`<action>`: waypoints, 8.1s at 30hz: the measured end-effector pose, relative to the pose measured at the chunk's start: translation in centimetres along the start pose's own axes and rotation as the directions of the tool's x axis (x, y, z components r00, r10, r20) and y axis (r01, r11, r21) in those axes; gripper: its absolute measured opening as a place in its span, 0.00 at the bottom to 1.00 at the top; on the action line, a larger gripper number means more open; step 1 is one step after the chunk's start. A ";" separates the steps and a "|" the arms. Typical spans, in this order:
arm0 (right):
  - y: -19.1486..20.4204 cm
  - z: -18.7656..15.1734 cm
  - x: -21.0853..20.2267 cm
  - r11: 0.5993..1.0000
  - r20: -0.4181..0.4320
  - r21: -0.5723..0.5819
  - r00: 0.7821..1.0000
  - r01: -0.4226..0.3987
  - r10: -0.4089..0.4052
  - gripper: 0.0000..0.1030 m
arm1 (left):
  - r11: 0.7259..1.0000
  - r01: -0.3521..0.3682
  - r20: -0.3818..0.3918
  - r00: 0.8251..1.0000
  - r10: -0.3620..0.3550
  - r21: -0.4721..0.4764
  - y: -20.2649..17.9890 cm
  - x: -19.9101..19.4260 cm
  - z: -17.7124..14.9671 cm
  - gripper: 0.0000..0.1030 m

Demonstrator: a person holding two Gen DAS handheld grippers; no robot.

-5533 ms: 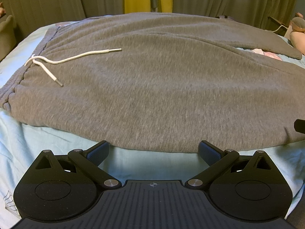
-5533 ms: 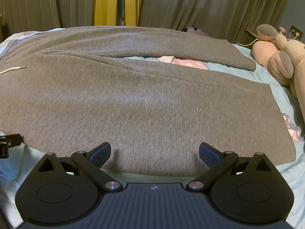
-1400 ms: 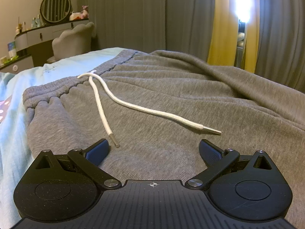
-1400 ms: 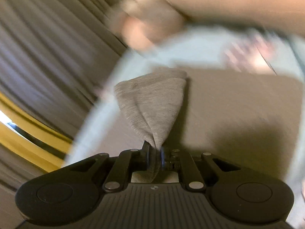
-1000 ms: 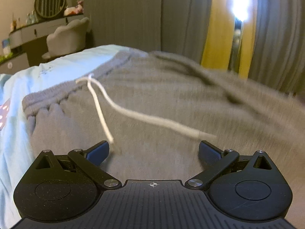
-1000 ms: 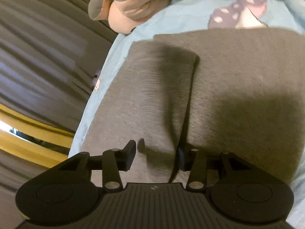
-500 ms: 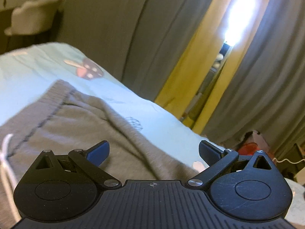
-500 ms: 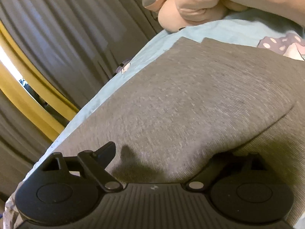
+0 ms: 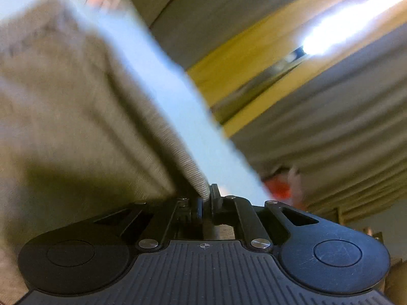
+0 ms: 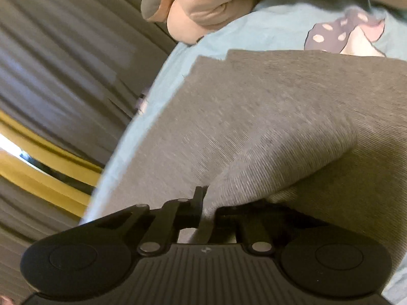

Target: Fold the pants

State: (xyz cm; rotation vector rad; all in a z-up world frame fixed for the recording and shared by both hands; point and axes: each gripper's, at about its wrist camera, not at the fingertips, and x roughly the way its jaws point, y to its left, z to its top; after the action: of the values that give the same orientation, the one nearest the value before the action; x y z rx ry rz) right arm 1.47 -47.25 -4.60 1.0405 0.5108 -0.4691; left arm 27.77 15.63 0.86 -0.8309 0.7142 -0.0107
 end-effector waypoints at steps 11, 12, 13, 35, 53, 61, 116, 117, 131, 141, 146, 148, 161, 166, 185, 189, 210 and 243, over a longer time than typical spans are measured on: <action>0.8 5.9 -11.9 0.966 0.042 -0.146 0.974 -0.215 0.223 0.06 | 0.950 0.095 0.249 0.953 -0.174 0.298 -1.3 -23.7 -10.0 0.09; 0.0 5.7 -12.5 0.966 0.031 -0.177 0.980 -0.187 0.195 0.06 | 0.966 0.110 0.240 0.956 -0.167 0.234 0.4 -24.6 -11.6 0.09; -0.8 5.3 -12.8 0.967 0.021 -0.205 0.987 -0.152 0.160 0.06 | 0.980 0.107 0.218 0.966 -0.142 0.167 2.0 -25.1 -13.4 0.09; -6.1 2.8 -7.9 0.983 -0.105 -0.176 0.992 0.055 -0.074 0.11 | 0.941 -0.133 0.205 0.957 0.203 -0.312 13.6 -22.6 -13.3 0.66; -5.1 3.9 -10.3 0.860 0.056 -0.392 0.941 0.327 -0.333 0.34 | 0.922 -0.353 0.272 0.882 0.384 -0.157 13.4 -29.2 -14.8 0.61; 0.2 3.9 -14.6 0.822 0.317 -0.384 0.897 0.420 -0.310 0.85 | 0.882 -0.468 0.445 0.803 0.396 0.061 5.8 -30.5 -14.6 0.82; 4.2 -3.3 -5.0 0.915 -0.252 -0.403 0.958 0.027 -0.139 0.95 | 0.806 -0.451 0.137 0.891 0.433 0.383 -0.2 -18.8 -24.6 0.99; 3.2 -2.4 -6.0 0.935 -0.247 -0.355 0.963 0.016 -0.110 0.92 | 0.804 -0.465 0.159 0.885 0.438 0.370 -0.2 -18.8 -24.5 0.99; -8.9 10.0 -15.9 0.963 0.033 -0.149 0.975 0.222 -0.220 0.10 | 0.763 -0.527 0.208 0.850 0.485 0.373 0.2 -17.6 -24.7 0.99; -12.6 8.5 -14.3 0.989 -0.134 -0.098 0.984 0.108 -0.121 0.52 | 0.733 -0.560 0.222 0.827 0.516 0.386 0.0 -17.1 -25.2 1.00; -12.8 8.4 -12.9 0.994 -0.147 -0.081 0.985 0.078 -0.090 0.51 | 0.732 -0.564 0.222 0.825 0.520 0.382 0.0 -17.1 -25.2 1.00; -12.5 8.4 -12.7 0.992 -0.131 -0.094 0.987 0.082 -0.094 0.40 | 0.726 -0.569 0.225 0.822 0.524 0.386 0.0 -17.0 -25.3 1.00; -10.1 9.5 -13.7 0.994 -0.078 -0.111 0.997 -0.017 0.009 0.27 | 0.729 -0.570 0.225 0.821 0.525 0.380 0.1 -17.0 -25.3 1.00; -11.5 8.7 -12.0 0.997 -0.127 -0.062 0.990 0.047 -0.054 0.43 | 0.731 -0.569 0.224 0.822 0.524 0.378 0.1 -16.9 -25.3 1.00; -10.8 6.7 -10.8 0.992 -0.107 -0.118 0.992 0.051 -0.064 0.34 | 0.723 -0.580 0.306 0.814 0.494 0.375 -0.5 -17.8 -25.3 1.00; -11.2 6.5 -10.9 0.996 -0.109 -0.089 0.993 0.028 -0.038 0.24 | 0.742 -0.581 0.294 0.813 0.503 0.334 -0.1 -17.9 -24.6 1.00; -11.4 6.0 -10.7 0.998 -0.101 -0.044 0.994 0.047 -0.051 0.24 | 0.740 -0.589 0.257 0.808 0.531 0.325 0.5 -17.3 -24.5 1.00; -9.3 6.3 -11.4 0.989 -0.073 -0.124 0.993 0.082 -0.091 0.19 | 0.740 -0.583 0.264 0.812 0.520 0.336 0.4 -17.6 -24.7 1.00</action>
State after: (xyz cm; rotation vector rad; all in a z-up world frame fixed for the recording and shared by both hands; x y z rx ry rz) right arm -11.91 -55.51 -1.50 0.9254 0.6483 -0.4695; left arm -0.31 4.20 -0.55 -0.1896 0.7577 0.4323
